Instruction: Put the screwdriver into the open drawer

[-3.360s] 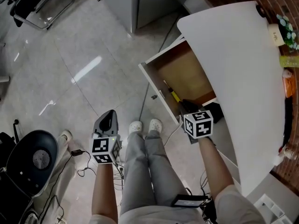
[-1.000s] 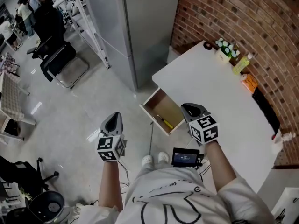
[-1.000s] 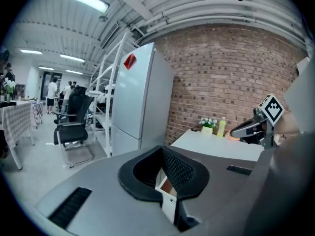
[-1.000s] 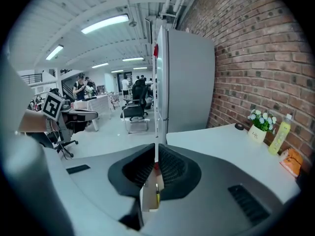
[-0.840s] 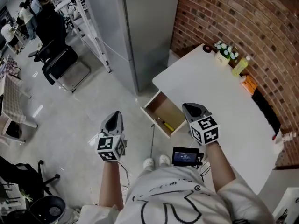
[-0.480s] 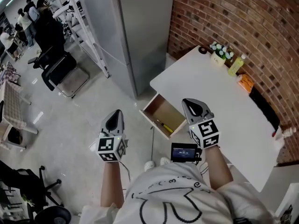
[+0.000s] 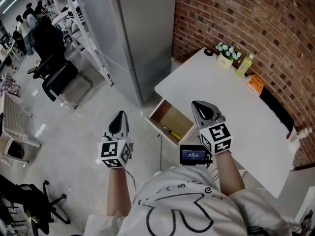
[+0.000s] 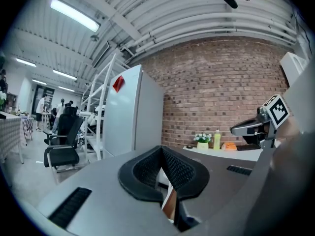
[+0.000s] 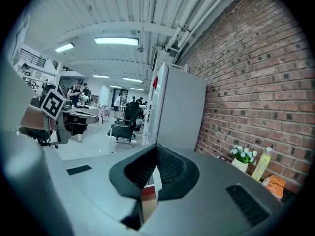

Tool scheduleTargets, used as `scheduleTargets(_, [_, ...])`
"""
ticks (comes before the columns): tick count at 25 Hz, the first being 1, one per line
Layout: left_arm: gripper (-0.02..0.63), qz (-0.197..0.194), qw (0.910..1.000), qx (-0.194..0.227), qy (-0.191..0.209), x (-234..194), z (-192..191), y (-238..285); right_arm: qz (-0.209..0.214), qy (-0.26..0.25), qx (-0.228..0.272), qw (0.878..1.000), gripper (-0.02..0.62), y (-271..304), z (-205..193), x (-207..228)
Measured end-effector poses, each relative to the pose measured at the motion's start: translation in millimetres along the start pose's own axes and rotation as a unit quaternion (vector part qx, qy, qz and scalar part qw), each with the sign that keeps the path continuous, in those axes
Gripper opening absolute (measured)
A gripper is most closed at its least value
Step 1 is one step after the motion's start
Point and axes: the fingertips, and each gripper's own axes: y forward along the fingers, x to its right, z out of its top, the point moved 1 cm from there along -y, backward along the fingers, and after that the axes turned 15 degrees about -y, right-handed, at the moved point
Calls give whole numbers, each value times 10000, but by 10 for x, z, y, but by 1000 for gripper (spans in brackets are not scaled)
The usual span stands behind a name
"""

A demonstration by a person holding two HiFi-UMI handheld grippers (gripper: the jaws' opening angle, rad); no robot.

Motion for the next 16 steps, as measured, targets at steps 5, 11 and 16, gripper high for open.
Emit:
scheduleTargets(5, [11,-55,10000,70,8,59,36,56,-46,73,37,10000,18,-13,-3,81])
scheduleTargets(11, [11,-59,9998,192,7,110,112,97,-57,41,64,10000,18,-18,8,150])
scheduleTargets(16, [11,-94,9996,283,31,133,171,113,-62,67,61,9999,18,-1,5,160])
